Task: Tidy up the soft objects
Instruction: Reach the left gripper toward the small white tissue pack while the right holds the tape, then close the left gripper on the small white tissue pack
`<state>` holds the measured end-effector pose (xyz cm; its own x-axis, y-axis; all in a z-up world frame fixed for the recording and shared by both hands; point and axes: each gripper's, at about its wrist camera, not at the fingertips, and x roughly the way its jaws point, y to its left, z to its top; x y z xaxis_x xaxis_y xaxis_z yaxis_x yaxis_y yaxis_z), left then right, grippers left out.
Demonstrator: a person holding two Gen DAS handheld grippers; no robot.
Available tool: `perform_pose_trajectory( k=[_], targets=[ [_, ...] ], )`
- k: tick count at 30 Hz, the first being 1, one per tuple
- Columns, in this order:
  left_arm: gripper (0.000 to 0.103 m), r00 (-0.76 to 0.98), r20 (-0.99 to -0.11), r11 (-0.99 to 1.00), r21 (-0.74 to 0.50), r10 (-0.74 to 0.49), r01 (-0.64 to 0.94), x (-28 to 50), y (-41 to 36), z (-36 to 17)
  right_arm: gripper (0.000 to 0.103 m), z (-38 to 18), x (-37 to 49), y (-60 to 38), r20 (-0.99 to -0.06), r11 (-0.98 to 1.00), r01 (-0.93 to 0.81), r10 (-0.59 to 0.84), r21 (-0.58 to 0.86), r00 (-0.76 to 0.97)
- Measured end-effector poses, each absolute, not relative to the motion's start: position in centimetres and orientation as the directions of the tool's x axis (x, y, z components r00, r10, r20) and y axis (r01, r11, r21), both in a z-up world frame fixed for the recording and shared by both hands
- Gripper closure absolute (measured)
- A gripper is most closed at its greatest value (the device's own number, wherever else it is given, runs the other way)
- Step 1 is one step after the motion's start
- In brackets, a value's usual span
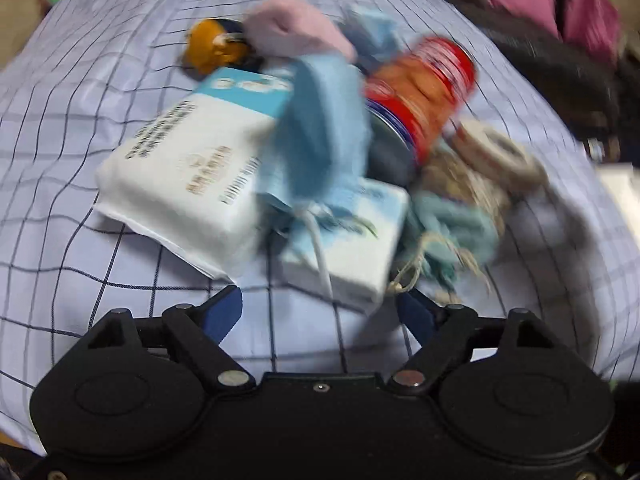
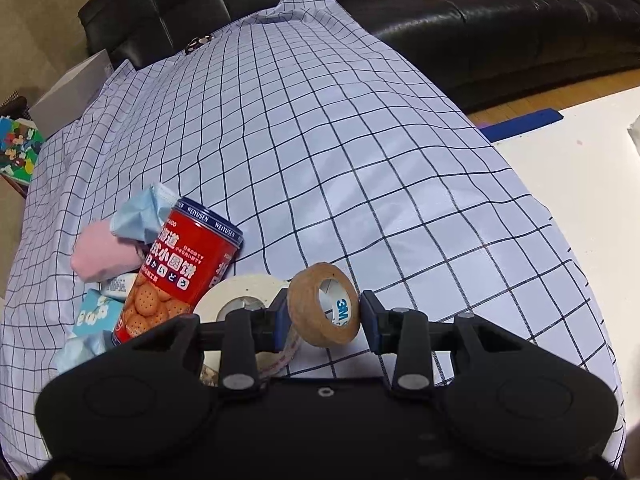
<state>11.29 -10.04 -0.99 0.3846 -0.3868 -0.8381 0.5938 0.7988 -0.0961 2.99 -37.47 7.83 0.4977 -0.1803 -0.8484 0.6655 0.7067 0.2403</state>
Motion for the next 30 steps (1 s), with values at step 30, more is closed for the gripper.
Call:
perform_pose_trajectory(
  k=[30],
  targets=[
    [0.05,0.361,-0.809,0.76,-0.153,-0.463,0.631,10.5,-8.9,0.0,0.066,7.7,2.4,-36.1,-0.856,0.755,0.614,-0.144,0.228,0.496]
  ],
)
